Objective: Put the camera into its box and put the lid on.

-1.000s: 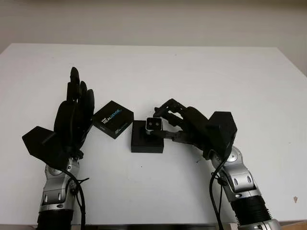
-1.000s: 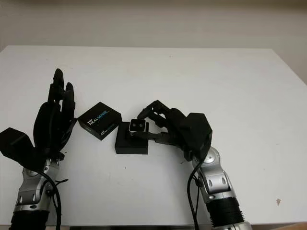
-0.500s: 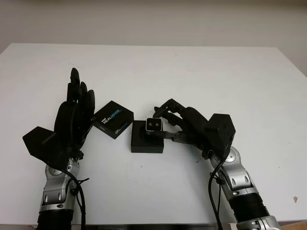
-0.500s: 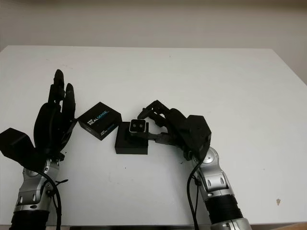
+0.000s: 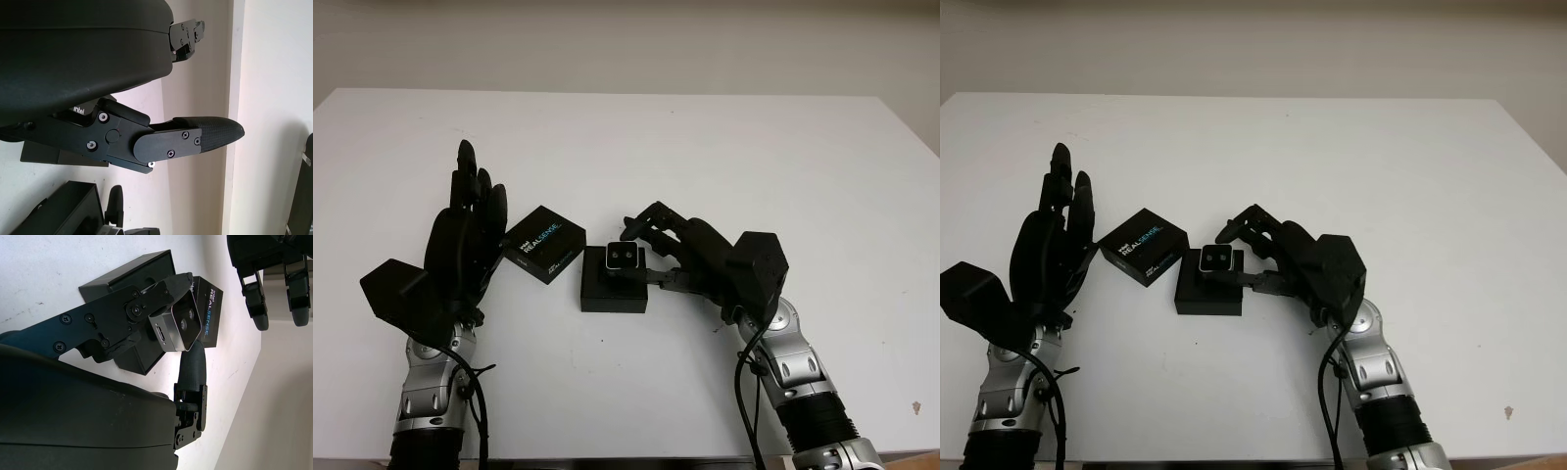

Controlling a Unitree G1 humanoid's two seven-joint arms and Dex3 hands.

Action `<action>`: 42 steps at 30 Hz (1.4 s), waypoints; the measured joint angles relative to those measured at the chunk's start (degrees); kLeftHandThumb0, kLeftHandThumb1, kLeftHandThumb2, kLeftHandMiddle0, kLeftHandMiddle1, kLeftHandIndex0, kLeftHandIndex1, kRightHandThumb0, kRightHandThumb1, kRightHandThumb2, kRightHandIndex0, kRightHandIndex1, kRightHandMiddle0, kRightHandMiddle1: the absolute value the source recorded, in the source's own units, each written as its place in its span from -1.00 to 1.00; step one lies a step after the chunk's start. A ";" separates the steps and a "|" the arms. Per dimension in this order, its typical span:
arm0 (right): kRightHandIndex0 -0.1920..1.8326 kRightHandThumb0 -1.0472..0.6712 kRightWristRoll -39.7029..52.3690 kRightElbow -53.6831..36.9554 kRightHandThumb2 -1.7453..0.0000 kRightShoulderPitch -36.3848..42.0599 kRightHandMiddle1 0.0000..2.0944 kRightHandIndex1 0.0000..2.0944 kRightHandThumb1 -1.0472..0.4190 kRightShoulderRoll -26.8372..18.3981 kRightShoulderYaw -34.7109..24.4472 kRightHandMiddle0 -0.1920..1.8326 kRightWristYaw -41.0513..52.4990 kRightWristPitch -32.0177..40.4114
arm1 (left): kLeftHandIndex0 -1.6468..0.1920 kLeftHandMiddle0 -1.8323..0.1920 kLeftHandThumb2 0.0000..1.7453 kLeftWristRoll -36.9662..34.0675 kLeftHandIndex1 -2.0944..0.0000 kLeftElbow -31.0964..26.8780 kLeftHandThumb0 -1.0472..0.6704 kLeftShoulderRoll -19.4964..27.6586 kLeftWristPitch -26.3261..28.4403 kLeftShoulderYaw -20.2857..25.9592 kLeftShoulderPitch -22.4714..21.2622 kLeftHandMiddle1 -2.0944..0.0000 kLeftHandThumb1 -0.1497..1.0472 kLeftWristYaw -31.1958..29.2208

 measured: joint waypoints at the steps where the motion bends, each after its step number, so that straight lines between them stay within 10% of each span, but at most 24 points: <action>1: -0.61 -0.28 -0.04 0.01 0.94 -0.10 0.70 -0.95 -0.92 0.07 0.02 -0.58 0.00 0.02 | 1.00 1.00 -0.39 0.00 1.00 0.00 -0.60 -0.02 0.00 0.00 0.00 1.00 1.00 0.00; 42: -0.63 -0.29 -2.79 7.22 0.94 -4.24 0.70 -0.95 -0.91 0.60 1.67 -0.58 0.84 -1.12 | 1.00 1.00 -0.39 0.15 1.00 -0.03 -0.61 -0.07 -0.06 -0.01 0.01 1.00 1.00 0.09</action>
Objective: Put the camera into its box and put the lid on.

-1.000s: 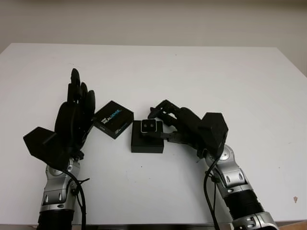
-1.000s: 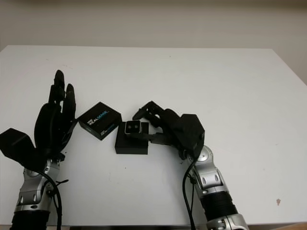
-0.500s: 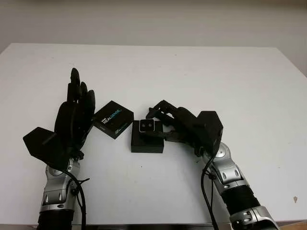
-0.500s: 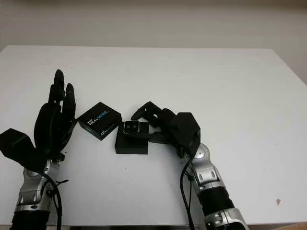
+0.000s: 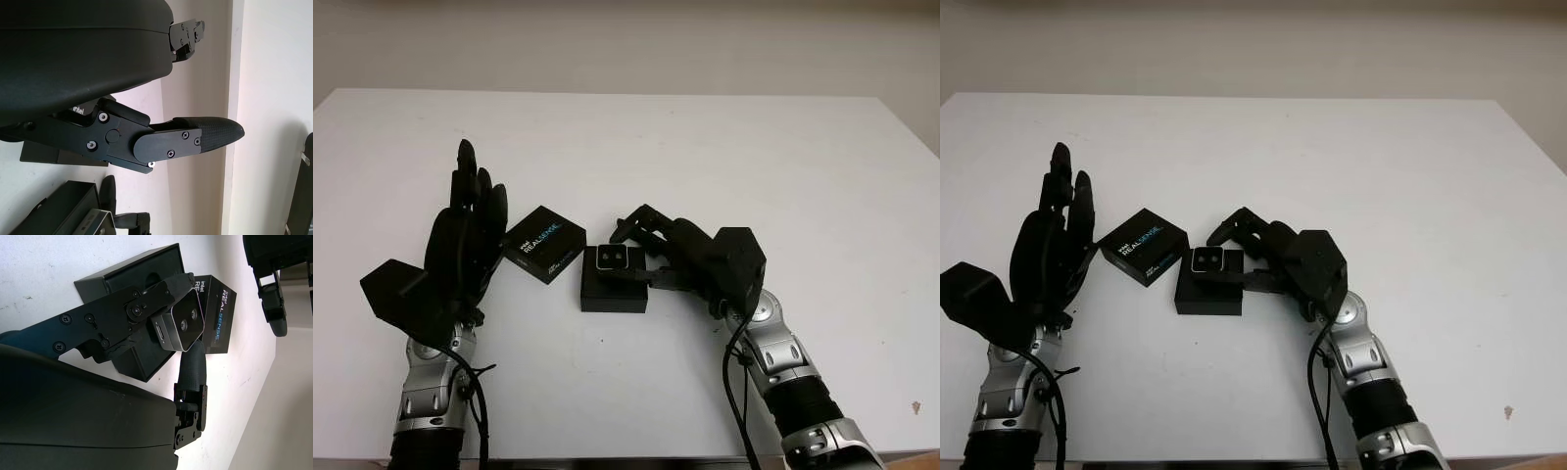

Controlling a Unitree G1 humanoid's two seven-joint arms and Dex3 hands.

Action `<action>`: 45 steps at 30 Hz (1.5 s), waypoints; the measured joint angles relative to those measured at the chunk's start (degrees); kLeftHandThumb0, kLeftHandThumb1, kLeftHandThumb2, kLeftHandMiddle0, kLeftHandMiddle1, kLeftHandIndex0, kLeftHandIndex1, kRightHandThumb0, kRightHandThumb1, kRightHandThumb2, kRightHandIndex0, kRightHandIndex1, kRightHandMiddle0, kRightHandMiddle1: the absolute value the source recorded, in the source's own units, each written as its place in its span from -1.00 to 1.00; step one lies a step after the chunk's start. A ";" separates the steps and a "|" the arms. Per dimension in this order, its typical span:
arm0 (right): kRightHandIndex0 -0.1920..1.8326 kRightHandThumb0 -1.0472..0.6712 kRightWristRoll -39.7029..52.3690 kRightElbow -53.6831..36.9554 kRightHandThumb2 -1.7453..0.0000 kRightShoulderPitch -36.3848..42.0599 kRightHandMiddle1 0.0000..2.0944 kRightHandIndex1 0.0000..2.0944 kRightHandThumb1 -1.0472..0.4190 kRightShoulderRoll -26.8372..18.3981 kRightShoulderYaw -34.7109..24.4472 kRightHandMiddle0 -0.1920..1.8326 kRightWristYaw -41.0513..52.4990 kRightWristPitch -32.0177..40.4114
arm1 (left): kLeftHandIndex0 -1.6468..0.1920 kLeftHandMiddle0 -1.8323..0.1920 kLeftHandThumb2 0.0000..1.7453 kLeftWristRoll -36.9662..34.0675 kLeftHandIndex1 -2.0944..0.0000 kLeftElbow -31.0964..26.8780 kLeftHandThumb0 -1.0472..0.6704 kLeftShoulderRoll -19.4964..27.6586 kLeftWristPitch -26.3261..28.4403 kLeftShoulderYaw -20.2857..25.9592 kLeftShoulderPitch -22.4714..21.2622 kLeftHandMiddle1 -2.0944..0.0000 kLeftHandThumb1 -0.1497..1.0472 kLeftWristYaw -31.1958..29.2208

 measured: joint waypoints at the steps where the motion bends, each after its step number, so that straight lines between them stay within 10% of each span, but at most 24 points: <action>1: -0.63 -0.29 -0.13 -0.29 0.94 0.00 0.68 -0.95 -0.90 -0.19 0.12 -0.57 0.25 0.24 | 1.00 1.00 -0.39 0.02 1.00 0.00 -0.61 0.00 0.00 0.00 0.00 1.00 1.00 0.00; 45: -0.65 -0.28 -0.61 -6.36 0.94 2.17 0.75 -0.95 -0.91 -2.16 0.52 -0.58 1.85 4.88 | 1.00 1.00 -0.39 -0.03 1.00 -0.69 -0.61 0.03 0.37 0.01 0.03 1.00 1.00 -0.07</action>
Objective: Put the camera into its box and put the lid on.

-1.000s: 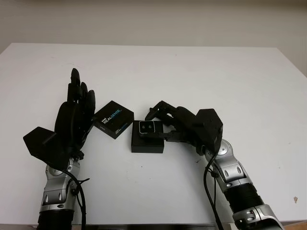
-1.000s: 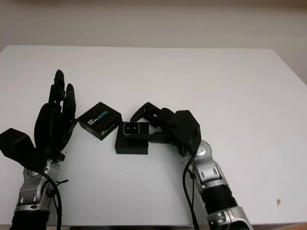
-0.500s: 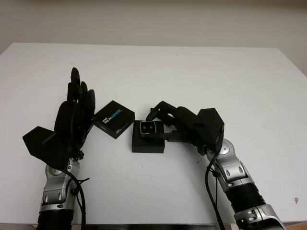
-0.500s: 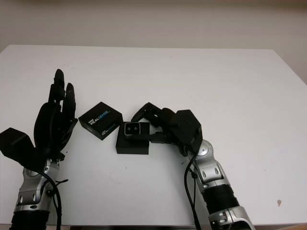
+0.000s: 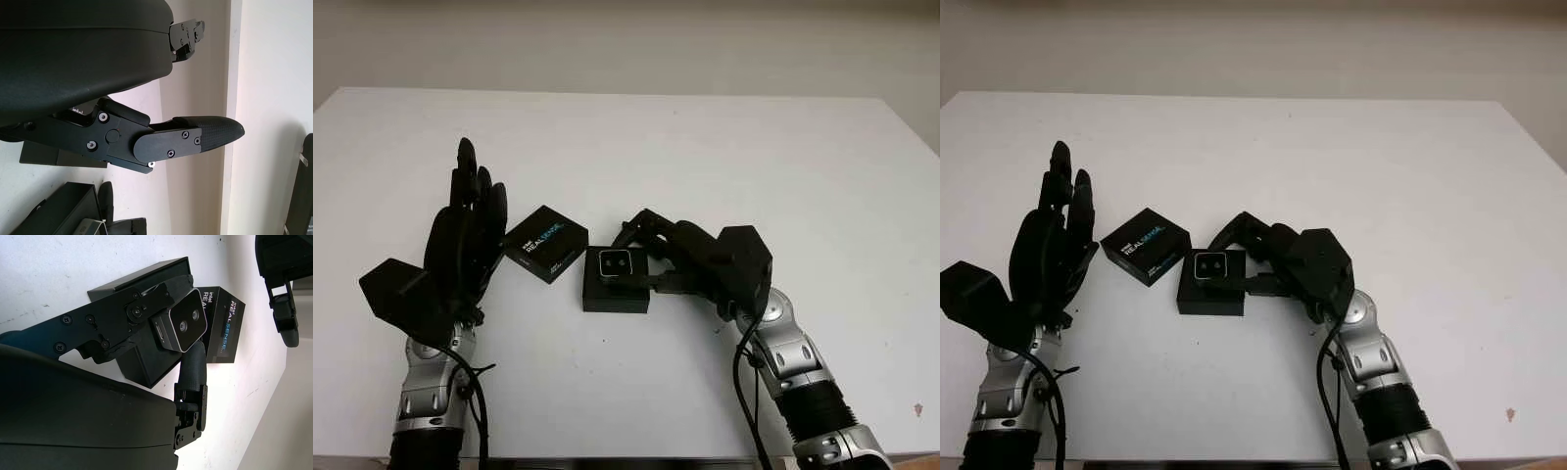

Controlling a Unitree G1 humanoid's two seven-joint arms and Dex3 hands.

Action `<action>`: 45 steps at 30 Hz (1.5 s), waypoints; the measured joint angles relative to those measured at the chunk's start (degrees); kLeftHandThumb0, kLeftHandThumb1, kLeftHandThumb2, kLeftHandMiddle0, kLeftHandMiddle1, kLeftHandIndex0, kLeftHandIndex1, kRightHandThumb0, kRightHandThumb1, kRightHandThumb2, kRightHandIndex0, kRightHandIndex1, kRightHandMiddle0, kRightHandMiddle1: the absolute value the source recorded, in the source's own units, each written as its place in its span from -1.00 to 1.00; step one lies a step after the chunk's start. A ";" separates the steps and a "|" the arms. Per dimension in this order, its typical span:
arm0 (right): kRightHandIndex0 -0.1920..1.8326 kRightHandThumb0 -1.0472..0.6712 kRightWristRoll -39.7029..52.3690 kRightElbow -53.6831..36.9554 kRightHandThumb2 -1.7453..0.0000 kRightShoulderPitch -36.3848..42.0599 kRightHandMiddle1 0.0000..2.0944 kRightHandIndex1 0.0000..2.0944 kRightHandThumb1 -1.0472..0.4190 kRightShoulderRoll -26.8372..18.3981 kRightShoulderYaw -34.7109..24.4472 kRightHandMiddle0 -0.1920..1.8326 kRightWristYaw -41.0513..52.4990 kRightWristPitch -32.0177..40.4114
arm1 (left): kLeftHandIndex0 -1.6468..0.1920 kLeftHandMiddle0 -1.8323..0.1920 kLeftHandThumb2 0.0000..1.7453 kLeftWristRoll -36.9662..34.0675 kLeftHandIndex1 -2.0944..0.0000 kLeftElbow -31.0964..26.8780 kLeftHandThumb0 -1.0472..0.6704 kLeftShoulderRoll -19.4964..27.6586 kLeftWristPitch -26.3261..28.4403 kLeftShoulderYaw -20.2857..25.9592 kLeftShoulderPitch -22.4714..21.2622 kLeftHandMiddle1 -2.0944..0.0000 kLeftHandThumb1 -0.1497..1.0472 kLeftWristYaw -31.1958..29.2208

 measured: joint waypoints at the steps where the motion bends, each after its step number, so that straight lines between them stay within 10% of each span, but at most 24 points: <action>1: -0.65 -0.28 0.00 -0.16 0.94 0.08 0.75 -0.95 -0.91 -0.01 0.00 -0.58 0.00 0.08 | 1.00 1.00 -0.39 0.00 1.00 0.00 -0.61 0.00 0.00 0.00 0.00 1.00 1.00 0.03; 7: -0.66 -0.30 -0.09 -0.57 0.94 0.43 0.71 -0.96 -0.90 -0.02 0.01 -0.62 -0.55 0.08 | 1.00 1.00 -0.39 -0.07 1.00 0.00 -0.59 -0.03 -0.06 0.00 0.00 1.00 1.00 -0.10; 15: -0.98 -0.45 -1.73 -0.85 0.94 1.05 -0.49 -0.99 -0.80 -0.68 1.11 -0.84 -0.19 -1.30 | 1.00 1.00 -0.39 -0.30 1.00 0.00 -0.60 -0.05 -0.06 0.00 0.02 1.00 1.00 -0.09; 20: -1.00 -0.50 -1.73 -0.83 0.94 1.28 -0.83 -1.00 -0.77 -0.74 1.11 -0.91 -0.24 -1.29 | 1.00 1.00 -0.39 -0.21 1.00 0.00 -0.60 -0.04 -0.06 0.00 0.02 1.00 1.00 -0.08; 35: -1.00 -0.60 -3.42 1.18 0.90 1.77 -0.95 -1.00 -0.91 -1.64 1.23 -0.90 -1.81 -7.20 | 1.00 1.00 -0.39 -0.14 1.00 0.47 -0.60 -0.05 -0.33 0.00 0.01 1.00 1.00 -0.08; 45: -0.96 -0.72 -24.61 -2.77 0.35 5.27 -0.95 -0.96 -1.00 -9.88 7.10 -0.91 -14.33 -34.90 | 1.00 1.00 -0.39 -0.01 1.00 0.52 -0.60 -0.08 -0.34 -0.08 0.01 1.00 1.00 0.41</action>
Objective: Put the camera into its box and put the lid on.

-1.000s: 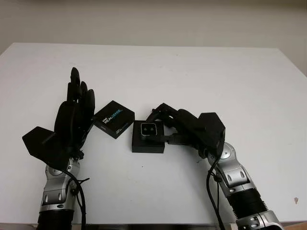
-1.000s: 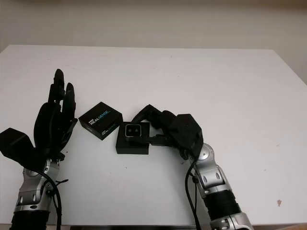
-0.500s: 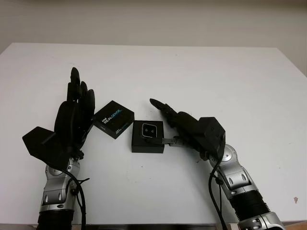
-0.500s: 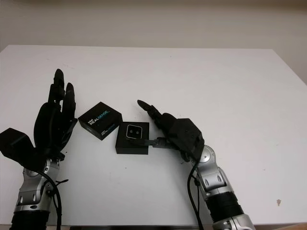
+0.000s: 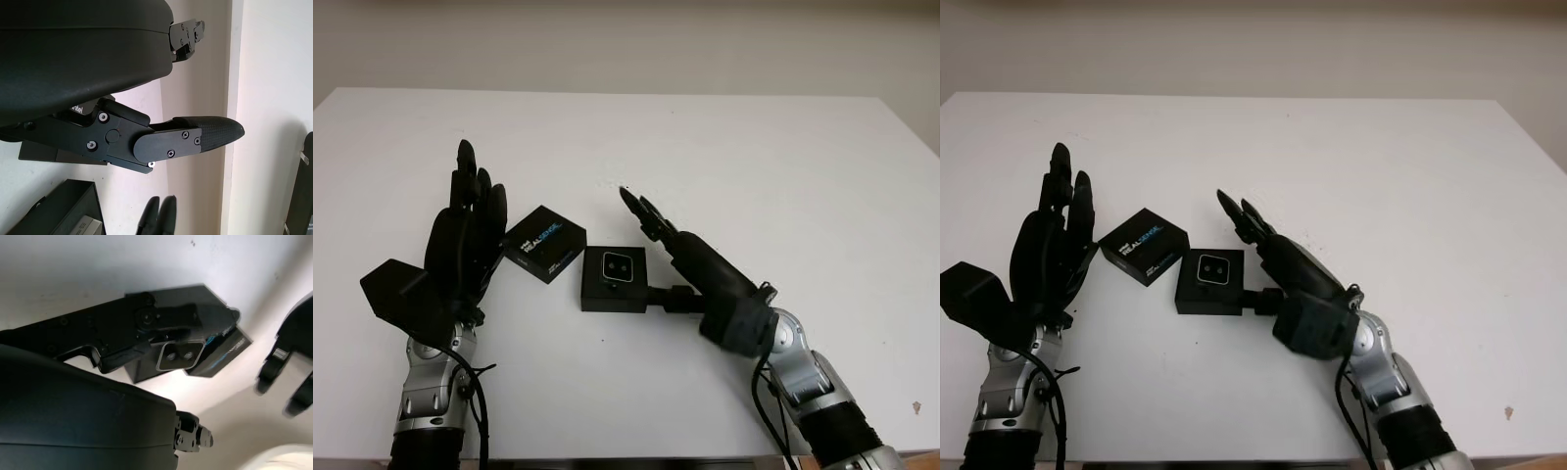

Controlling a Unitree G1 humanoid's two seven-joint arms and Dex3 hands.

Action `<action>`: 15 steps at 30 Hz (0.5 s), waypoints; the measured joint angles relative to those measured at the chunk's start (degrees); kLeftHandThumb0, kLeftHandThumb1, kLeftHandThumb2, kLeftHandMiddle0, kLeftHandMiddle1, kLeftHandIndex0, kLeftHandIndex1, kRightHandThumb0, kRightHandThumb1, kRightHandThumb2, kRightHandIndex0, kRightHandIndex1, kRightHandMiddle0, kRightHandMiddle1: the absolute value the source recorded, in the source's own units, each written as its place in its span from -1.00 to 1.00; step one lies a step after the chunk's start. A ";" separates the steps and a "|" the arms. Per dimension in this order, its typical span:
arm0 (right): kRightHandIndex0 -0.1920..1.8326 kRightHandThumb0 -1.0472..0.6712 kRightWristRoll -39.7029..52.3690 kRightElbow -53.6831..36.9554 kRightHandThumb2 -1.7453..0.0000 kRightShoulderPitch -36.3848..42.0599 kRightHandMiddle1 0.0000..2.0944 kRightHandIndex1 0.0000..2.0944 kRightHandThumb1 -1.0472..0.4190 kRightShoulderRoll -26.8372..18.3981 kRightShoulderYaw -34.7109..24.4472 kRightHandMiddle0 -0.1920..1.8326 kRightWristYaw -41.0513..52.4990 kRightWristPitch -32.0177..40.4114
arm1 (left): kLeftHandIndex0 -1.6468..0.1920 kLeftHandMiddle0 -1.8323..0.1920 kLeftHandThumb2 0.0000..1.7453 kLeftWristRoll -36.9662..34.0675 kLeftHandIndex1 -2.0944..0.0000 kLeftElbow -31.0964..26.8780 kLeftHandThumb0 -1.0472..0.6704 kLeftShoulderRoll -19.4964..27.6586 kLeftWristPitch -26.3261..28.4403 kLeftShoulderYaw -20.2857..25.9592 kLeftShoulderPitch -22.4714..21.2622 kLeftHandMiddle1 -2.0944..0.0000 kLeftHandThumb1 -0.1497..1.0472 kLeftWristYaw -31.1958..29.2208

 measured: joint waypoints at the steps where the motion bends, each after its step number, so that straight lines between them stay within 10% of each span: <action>1: -0.96 -0.73 -1.52 -0.30 0.35 0.00 -0.94 -0.96 -1.00 -0.56 0.29 -0.89 -0.88 -1.30 | 1.00 1.00 -0.39 0.03 1.00 0.00 -0.60 0.00 -0.01 -0.04 0.00 1.00 1.00 0.01; 15: -0.98 -0.80 -9.23 -2.34 0.34 -0.46 -0.95 -0.96 -1.00 -2.89 3.81 -0.91 1.52 0.46 | 1.00 1.00 -0.39 0.02 1.00 -0.17 -0.61 -0.02 -0.05 -0.07 0.14 1.00 1.00 -0.07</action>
